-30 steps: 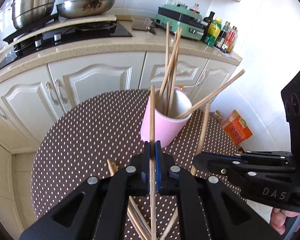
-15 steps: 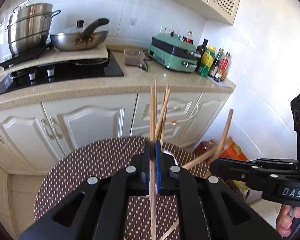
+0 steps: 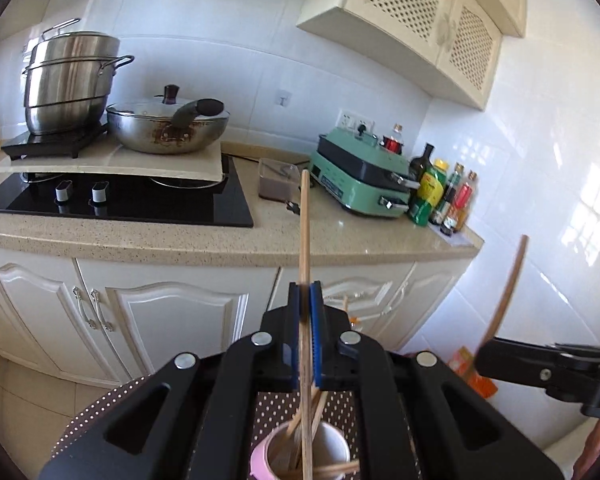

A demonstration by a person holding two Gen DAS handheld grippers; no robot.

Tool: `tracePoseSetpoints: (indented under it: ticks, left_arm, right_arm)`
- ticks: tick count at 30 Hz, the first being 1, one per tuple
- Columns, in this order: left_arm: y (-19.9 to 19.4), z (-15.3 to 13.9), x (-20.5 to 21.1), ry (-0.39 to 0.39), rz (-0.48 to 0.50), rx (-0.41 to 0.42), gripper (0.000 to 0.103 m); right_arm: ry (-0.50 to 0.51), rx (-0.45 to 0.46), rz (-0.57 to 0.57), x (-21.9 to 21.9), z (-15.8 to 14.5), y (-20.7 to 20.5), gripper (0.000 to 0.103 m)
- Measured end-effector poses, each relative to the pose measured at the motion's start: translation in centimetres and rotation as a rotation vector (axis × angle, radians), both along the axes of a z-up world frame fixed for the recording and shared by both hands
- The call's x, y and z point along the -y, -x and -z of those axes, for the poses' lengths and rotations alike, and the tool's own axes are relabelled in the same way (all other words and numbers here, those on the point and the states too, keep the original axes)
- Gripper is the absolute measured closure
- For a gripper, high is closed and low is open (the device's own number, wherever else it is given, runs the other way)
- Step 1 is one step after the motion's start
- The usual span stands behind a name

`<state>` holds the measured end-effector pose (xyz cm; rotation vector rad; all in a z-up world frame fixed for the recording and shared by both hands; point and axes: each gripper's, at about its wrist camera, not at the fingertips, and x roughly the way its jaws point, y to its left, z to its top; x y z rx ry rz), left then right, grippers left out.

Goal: Organize utensils
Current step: 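Lift both held chopsticks upright and carry them over the pink cup, then lower the chopsticks into the pink cup and open both grippers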

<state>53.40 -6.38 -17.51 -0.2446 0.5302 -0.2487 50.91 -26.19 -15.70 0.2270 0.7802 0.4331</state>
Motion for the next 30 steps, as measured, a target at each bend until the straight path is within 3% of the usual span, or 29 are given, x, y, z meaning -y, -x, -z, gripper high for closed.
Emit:
tracePoseSetpoints:
  ticks: [11,30]
  left_arm:
    - [-2.0,1.5,0.0,0.008,-0.076,0.044,0.098]
    - [-1.2,5.3,0.4,-0.049,-0.001,-0.048,0.098]
  right_arm:
    - [0.003,0.068,0.021,-0.5,-0.9,-1.3,0.097]
    - [0.073,0.011,-0.001,-2.7,2.3,-1.7,0.097]
